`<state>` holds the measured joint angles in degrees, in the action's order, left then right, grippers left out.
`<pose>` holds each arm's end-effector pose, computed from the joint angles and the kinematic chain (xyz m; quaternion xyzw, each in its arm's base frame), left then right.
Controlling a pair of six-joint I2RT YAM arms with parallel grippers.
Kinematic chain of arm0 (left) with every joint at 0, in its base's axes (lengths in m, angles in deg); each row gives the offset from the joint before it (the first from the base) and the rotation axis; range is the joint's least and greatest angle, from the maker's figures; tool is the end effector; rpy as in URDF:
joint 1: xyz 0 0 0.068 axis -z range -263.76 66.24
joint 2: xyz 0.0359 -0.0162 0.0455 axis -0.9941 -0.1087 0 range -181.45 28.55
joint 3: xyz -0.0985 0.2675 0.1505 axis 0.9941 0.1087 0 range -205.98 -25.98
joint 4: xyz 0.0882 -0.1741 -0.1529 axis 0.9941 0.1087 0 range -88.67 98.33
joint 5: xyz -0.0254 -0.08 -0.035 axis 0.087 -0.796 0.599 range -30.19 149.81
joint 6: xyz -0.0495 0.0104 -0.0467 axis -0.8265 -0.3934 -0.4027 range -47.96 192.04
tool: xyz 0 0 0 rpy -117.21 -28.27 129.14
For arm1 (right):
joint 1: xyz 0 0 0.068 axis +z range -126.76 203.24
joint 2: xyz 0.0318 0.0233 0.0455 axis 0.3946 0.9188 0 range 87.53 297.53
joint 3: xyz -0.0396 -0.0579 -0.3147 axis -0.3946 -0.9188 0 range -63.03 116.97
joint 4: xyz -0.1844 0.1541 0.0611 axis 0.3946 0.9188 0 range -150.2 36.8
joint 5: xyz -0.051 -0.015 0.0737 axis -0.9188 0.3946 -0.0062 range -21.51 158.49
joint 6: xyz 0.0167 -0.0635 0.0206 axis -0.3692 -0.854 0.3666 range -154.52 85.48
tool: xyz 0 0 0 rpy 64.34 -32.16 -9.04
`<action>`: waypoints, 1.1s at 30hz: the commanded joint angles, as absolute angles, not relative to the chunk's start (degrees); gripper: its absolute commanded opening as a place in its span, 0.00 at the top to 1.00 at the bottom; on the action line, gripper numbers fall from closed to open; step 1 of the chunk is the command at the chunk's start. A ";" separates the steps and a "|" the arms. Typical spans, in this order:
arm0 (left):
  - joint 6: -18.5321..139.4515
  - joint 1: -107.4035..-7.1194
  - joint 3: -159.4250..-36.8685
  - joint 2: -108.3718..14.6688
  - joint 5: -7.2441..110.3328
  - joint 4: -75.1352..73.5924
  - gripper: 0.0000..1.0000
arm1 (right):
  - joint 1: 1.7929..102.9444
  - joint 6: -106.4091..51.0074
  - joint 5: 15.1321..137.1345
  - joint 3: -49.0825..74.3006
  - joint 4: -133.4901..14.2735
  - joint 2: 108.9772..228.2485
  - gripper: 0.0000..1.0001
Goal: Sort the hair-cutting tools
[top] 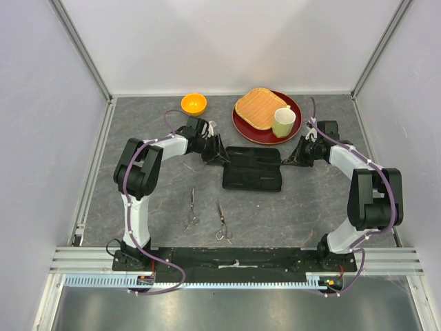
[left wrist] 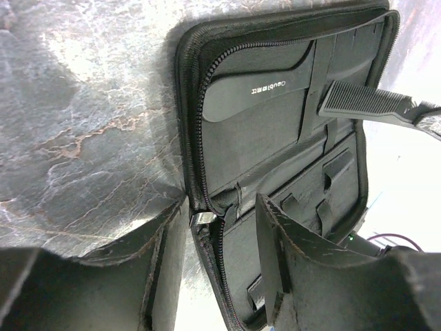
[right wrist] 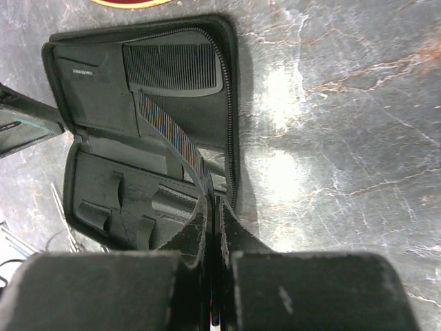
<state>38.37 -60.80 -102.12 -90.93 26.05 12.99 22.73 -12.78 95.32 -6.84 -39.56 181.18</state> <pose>0.4048 -0.2052 0.1746 0.0018 0.9168 -0.3803 0.1220 0.3250 0.0222 0.2303 0.1179 0.9300 0.2685 0.2216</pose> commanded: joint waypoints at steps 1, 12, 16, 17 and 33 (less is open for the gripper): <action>40.66 -60.56 -103.59 -91.42 31.06 14.95 0.52 | 22.36 -14.30 85.54 -6.33 -37.09 180.17 1.00; 40.93 -60.56 -104.20 -91.42 31.59 15.13 0.56 | 26.92 -17.29 90.11 -8.00 -38.67 181.92 1.00; 40.93 -60.56 -104.11 -91.42 30.80 14.78 0.57 | 28.25 -18.17 90.11 -8.36 -38.85 182.72 1.00; 40.93 -60.56 -104.20 -91.50 30.80 14.78 0.57 | 28.43 -18.52 89.94 -8.36 -38.76 182.80 1.00; 41.10 -60.47 -104.55 -91.68 30.71 14.78 0.57 | 28.52 -21.51 79.75 -5.99 -32.08 183.95 1.00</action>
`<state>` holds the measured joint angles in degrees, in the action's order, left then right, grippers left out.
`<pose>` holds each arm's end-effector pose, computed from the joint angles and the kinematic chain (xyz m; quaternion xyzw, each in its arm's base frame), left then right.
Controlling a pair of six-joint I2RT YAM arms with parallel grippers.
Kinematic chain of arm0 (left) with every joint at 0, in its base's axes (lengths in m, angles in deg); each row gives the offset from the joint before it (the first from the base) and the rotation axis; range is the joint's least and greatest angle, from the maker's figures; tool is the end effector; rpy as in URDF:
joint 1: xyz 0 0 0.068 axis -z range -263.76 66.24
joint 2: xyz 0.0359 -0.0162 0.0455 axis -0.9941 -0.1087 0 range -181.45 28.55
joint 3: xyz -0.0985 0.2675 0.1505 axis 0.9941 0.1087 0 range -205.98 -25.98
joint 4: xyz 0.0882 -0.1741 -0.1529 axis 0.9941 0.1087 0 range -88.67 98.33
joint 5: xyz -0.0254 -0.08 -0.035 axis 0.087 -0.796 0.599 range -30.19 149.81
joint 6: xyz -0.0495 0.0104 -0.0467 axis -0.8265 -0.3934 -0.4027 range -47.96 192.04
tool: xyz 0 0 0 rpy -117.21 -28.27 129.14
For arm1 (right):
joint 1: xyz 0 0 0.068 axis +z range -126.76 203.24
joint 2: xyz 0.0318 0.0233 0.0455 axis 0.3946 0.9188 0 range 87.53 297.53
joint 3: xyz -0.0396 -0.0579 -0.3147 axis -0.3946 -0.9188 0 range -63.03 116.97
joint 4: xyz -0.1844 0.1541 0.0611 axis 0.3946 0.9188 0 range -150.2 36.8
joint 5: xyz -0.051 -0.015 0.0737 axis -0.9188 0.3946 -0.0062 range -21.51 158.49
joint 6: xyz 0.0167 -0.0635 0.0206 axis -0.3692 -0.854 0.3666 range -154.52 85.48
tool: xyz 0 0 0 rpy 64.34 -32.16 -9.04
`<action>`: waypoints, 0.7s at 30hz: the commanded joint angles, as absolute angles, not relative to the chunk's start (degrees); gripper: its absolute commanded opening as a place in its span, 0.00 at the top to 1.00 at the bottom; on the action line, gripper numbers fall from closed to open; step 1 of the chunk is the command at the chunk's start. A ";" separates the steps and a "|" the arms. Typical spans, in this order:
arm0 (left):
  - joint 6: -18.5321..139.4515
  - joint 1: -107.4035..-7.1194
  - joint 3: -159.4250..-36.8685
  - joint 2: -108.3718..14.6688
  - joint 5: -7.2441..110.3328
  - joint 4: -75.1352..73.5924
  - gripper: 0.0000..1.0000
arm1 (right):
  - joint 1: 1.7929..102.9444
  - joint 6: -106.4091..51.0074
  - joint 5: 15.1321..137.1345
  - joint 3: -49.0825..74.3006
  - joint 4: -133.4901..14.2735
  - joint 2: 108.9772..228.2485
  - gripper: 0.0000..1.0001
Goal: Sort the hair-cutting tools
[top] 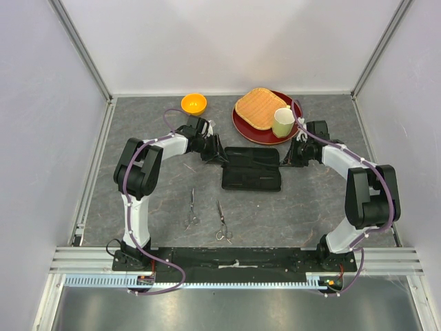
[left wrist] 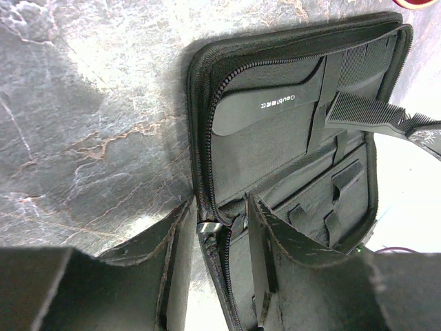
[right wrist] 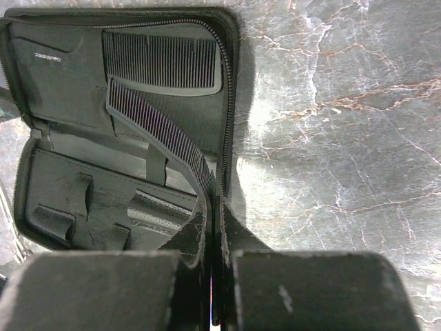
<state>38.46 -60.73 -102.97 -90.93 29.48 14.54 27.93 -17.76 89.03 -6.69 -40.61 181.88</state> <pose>0.4070 -0.2036 0.1754 -0.0079 0.9255 -0.3550 0.1321 0.3272 0.0464 0.2264 0.0499 0.9449 0.2193 0.2379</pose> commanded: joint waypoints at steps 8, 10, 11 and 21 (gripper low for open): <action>41.10 -60.47 -104.64 -91.68 30.89 14.78 0.57 | 28.43 -22.21 78.15 -3.00 -28.39 184.12 1.00; 41.10 -60.47 -104.73 -91.68 30.98 14.78 0.57 | 28.51 -22.30 79.65 -2.91 -28.47 184.82 1.00; 41.10 -60.47 -104.73 -91.77 30.89 14.78 0.57 | 28.60 -22.65 80.35 -2.99 -28.48 185.00 1.00; 41.37 -60.47 -105.25 -92.29 29.05 14.60 0.57 | 31.41 -24.23 84.84 -3.09 -28.48 187.72 1.00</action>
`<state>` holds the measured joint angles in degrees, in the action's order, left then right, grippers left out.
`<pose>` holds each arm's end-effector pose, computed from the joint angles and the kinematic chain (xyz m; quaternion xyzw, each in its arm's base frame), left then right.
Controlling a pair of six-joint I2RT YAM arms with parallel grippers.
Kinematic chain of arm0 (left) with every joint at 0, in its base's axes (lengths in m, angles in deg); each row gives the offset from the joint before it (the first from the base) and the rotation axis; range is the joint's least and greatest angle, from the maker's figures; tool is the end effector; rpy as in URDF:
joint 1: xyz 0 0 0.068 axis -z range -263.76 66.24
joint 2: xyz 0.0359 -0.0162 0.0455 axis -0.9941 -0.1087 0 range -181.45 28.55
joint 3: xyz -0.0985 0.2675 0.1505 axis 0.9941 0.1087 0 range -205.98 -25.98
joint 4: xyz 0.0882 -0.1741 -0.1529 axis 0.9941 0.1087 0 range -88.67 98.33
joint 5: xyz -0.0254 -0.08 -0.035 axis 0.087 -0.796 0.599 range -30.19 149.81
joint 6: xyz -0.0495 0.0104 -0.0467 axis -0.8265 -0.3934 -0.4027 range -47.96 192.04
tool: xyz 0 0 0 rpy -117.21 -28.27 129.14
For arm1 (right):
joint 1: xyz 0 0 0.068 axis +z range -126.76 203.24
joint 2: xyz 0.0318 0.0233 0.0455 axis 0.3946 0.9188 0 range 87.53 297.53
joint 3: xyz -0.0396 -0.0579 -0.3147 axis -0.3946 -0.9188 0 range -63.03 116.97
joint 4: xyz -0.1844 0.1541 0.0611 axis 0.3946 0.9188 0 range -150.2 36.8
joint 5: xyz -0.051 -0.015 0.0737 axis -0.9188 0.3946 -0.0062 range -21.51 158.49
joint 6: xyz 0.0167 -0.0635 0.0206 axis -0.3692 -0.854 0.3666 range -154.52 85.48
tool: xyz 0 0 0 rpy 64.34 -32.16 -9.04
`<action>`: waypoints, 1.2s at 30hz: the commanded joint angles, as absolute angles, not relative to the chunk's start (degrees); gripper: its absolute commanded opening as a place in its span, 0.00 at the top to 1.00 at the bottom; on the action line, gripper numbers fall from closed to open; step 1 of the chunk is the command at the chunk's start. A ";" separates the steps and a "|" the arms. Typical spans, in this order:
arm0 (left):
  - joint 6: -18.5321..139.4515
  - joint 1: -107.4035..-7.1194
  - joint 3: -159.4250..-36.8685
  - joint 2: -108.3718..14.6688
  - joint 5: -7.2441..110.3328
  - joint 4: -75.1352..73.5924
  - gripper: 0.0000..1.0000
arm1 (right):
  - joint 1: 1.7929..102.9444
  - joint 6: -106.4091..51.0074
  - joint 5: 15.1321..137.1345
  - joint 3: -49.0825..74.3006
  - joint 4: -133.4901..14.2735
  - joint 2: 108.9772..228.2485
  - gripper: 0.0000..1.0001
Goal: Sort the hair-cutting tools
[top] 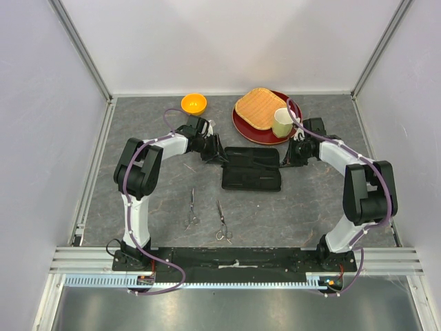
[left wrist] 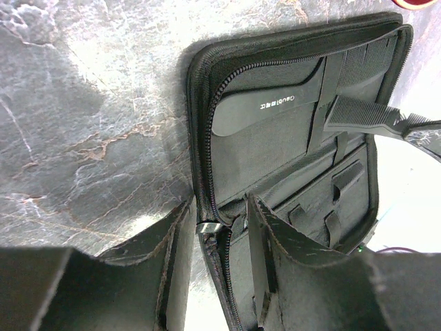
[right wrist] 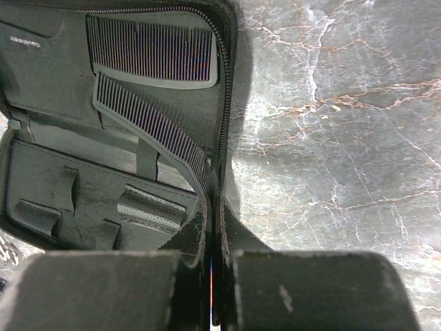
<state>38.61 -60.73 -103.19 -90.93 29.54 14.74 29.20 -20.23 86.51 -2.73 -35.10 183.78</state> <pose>0.4075 -0.2038 0.1762 -0.0068 0.9255 -0.3545 0.1329 0.3339 0.0521 0.2288 0.0304 0.9566 0.1926 0.2164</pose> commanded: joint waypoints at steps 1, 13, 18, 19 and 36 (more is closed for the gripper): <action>41.54 -60.47 -105.34 -92.38 28.87 14.52 0.57 | 31.85 -24.32 85.27 -2.82 -28.48 188.08 1.00; 41.54 -60.38 -105.96 -92.91 29.04 14.43 0.57 | 31.86 -25.20 78.43 -0.54 -23.74 187.82 1.00; 41.54 -60.38 -105.96 -93.00 29.57 14.43 0.57 | 31.24 -25.64 75.00 1.14 -20.30 187.29 1.00; 41.45 -60.38 -105.96 -93.00 29.66 14.52 0.57 | 30.98 -25.46 75.00 1.31 -20.13 187.29 1.00; 41.89 -60.38 -105.87 -93.17 28.78 14.60 0.57 | 31.06 -24.85 79.82 2.36 -22.31 189.04 1.00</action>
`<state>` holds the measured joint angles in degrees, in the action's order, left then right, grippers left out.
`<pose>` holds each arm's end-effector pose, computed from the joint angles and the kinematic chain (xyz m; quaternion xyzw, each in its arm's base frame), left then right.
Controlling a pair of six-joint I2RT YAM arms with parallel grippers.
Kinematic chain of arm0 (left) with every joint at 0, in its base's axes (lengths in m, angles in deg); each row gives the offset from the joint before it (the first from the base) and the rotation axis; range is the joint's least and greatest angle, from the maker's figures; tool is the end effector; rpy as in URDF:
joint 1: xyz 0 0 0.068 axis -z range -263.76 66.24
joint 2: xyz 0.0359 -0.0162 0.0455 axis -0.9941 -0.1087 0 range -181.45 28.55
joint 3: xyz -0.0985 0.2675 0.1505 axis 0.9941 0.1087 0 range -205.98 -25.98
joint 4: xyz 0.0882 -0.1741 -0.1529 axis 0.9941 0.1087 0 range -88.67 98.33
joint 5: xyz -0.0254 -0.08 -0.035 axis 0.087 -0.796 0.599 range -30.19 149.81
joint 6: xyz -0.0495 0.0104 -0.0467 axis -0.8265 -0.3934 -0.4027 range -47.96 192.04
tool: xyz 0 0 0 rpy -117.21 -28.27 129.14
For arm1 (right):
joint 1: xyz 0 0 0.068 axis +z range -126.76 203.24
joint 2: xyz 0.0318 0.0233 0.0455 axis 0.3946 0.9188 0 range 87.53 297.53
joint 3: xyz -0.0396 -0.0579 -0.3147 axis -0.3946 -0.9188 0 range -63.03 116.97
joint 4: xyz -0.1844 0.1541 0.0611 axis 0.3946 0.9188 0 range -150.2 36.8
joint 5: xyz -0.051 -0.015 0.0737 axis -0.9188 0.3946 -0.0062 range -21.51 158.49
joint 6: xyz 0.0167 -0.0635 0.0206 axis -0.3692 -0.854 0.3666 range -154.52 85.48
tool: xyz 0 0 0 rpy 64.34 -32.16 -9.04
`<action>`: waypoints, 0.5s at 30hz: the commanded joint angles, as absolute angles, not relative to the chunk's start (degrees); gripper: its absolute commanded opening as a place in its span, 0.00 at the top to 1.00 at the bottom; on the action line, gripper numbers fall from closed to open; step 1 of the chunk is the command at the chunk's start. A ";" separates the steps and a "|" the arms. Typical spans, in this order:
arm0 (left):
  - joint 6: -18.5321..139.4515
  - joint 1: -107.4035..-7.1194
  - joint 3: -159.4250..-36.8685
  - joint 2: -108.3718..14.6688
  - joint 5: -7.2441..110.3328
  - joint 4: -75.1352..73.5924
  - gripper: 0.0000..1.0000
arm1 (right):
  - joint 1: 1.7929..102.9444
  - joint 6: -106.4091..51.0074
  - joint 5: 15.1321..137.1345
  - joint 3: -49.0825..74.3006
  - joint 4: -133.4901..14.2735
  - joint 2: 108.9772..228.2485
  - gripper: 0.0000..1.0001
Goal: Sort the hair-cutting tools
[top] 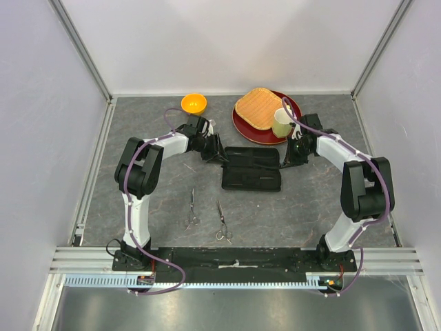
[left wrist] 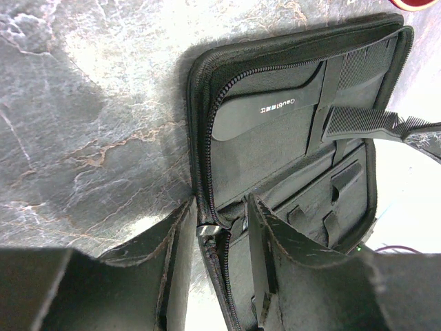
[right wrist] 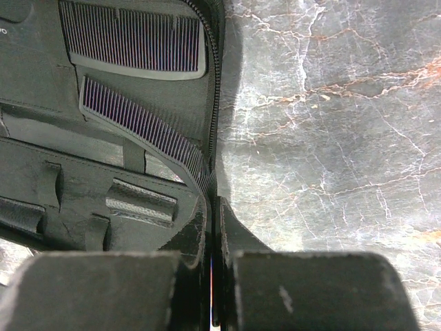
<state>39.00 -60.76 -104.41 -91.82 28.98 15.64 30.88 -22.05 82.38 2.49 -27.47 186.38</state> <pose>0.4108 -0.2054 0.1745 -0.0038 0.9257 -0.3560 0.1276 0.3410 0.0592 0.2312 0.0159 0.9713 0.1524 0.1821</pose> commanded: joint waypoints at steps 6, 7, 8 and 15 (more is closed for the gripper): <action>42.07 -60.38 -105.78 -93.17 27.11 13.73 0.57 | 32.38 -22.83 83.25 2.01 -27.23 189.92 1.00; 41.98 -60.38 -105.78 -93.26 26.50 13.55 0.57 | 32.56 -22.48 83.52 1.67 -27.85 190.10 1.00; 42.07 -60.29 -105.78 -93.26 26.23 13.38 0.57 | 32.65 -22.30 83.87 1.49 -28.38 190.01 1.00; 42.24 -59.68 -105.78 -93.17 24.65 12.32 0.57 | 32.65 -21.95 84.66 -0.01 -31.63 189.40 1.00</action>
<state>40.12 -60.80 -104.41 -91.84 27.86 15.40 30.77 -21.67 85.18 2.23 -30.23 187.76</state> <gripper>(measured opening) 0.428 0.013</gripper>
